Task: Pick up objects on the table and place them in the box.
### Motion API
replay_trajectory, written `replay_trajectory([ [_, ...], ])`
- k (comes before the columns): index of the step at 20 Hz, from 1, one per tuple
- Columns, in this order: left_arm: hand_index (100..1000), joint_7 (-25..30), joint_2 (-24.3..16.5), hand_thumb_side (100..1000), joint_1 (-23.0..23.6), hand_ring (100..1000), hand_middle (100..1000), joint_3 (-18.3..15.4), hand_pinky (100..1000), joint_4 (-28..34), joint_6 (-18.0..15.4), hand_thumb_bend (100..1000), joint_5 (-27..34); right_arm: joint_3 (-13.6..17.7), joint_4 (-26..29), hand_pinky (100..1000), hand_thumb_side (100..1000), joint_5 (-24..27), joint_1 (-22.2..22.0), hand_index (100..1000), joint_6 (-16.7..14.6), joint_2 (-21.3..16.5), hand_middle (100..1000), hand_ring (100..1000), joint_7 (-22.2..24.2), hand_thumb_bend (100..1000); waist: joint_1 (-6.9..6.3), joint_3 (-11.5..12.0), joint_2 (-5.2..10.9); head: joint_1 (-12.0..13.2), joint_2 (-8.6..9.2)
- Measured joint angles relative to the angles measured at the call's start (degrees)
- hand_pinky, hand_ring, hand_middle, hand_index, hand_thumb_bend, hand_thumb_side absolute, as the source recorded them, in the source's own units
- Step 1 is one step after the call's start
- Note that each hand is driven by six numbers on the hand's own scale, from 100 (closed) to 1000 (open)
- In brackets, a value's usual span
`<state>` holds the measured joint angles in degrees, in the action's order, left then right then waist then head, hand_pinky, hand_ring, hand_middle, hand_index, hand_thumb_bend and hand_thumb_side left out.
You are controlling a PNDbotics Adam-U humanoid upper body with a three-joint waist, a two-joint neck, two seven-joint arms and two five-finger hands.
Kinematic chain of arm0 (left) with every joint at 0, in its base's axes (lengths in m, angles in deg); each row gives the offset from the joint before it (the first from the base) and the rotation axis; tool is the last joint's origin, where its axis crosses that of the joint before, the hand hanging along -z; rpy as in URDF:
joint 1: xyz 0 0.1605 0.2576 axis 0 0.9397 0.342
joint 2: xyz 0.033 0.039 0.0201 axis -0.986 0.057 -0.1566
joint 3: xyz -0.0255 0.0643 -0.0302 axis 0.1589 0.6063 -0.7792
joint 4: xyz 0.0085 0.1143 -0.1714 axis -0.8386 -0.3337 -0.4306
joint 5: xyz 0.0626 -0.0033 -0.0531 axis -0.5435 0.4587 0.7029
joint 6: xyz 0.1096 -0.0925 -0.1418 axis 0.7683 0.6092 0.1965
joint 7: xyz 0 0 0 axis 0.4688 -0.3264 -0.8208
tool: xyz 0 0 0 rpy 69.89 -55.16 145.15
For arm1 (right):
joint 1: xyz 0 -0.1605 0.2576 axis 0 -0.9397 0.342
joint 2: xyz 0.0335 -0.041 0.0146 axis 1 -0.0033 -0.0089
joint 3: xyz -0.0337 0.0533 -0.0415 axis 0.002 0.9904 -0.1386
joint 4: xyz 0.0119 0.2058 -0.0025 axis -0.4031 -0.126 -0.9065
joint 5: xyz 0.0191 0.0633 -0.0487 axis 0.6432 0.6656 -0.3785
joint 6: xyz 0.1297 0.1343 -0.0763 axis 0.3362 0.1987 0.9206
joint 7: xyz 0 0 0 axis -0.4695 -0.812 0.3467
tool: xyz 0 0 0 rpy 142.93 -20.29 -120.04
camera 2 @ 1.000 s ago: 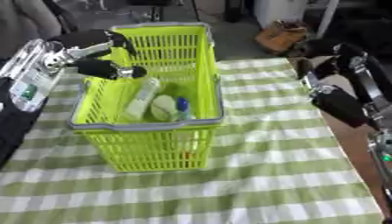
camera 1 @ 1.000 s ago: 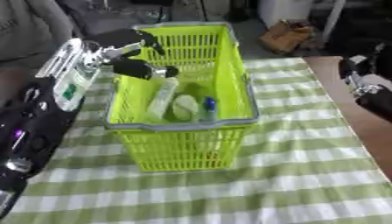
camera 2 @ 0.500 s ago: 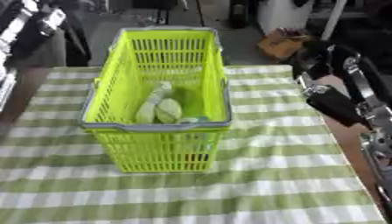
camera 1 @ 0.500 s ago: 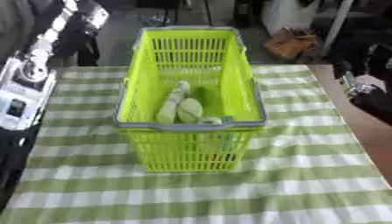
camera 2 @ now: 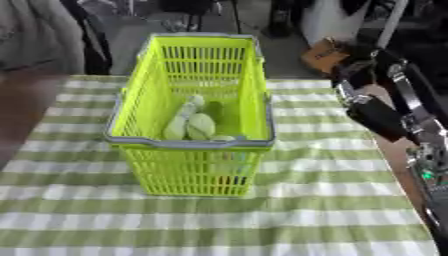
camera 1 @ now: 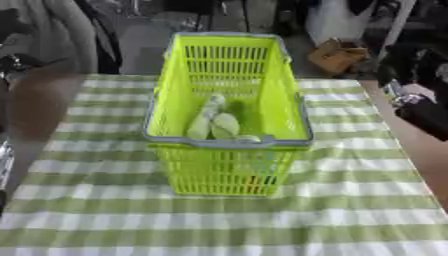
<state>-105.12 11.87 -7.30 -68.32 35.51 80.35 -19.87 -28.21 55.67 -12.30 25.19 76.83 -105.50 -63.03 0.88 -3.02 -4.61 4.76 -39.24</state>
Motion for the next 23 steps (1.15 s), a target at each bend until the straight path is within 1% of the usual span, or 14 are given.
replay_trajectory([
  [3, 823, 0.1, 0.7, 1000, 1.24, 914, 659, 0.01, 538, 0.44, -0.38, 369, 0.38, 0.0, 0.0, 617, 590, 0.01, 0.0, 865, -0.01, 0.01, 704, 568, -0.01, 261, -0.04, 0.22, 0.03, 0.06, -0.38],
  [9, 825, 1.69, 1.77, 1000, 1.91, 918, 663, 0.06, 541, 0.7, -1.18, 365, 0.63, -0.01, 0.0, 616, 589, 0.03, 0.01, 865, -0.06, 0.04, 704, 567, -0.06, 261, -0.11, 0.19, 0.03, 0.33, -0.45],
  [12, 824, 2.82, 2.46, 1000, 2.43, 916, 657, 0.1, 543, 1.14, -1.76, 362, 0.62, -0.01, 0.0, 616, 589, 0.12, 0.02, 865, -0.16, 0.05, 703, 567, -0.16, 260, -0.42, 0.12, 0.03, 0.49, -0.51],
  [14, 828, 3.46, 2.85, 1000, 2.66, 915, 655, 0.19, 542, 1.34, -2.1, 360, 0.61, -0.01, 0.0, 616, 588, 0.19, 0.02, 865, -0.25, 0.06, 703, 566, -0.25, 258, -0.59, 0.06, 0.03, 0.5, -0.86],
  [23, 829, 4.51, 3.65, 1000, 3.3, 915, 653, 0.38, 542, 1.35, -2.44, 358, 0.61, -0.01, 0.0, 616, 588, 0.42, 0.02, 865, -0.46, 0.17, 703, 566, -0.49, 259, -0.43, 0.18, 0.05, 0.47, -0.96],
])
